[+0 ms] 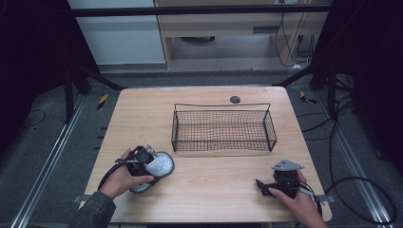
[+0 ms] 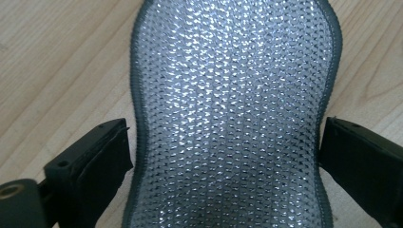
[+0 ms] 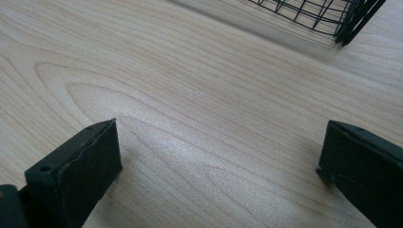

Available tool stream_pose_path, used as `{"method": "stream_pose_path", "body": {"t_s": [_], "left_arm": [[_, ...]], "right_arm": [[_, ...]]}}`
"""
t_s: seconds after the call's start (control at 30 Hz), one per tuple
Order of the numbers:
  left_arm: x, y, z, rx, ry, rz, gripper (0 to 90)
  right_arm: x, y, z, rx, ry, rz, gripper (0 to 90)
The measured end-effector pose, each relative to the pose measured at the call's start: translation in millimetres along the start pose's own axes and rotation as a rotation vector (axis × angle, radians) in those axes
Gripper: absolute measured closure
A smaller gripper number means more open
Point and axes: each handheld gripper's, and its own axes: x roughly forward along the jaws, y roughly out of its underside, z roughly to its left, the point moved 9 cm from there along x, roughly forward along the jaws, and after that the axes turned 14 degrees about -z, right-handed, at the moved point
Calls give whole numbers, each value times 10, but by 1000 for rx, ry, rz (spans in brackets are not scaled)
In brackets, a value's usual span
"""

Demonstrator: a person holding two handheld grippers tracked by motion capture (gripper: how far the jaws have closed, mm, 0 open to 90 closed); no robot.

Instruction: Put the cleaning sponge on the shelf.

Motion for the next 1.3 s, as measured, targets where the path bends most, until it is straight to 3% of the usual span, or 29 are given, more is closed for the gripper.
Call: {"method": "stream_pose_path", "body": {"t_s": [0.13, 0.37, 0.63, 1.03, 1.3], "left_arm": [[41, 24, 4, 7, 9, 11, 21], [72, 39, 30, -28, 47, -15, 6], [-2, 11, 41, -36, 39, -47, 62], [-248, -159, -112, 67, 6, -142, 74], [-388, -239, -136, 104, -26, -182, 84]], "right_arm": [[0, 0, -1, -2, -1, -1, 3], [0, 0, -1, -2, 0, 0, 3], [0, 0, -1, -2, -1, -1, 3], [0, 0, -1, -2, 0, -2, 3], [1, -1, -1, -2, 0, -2, 3]]}}
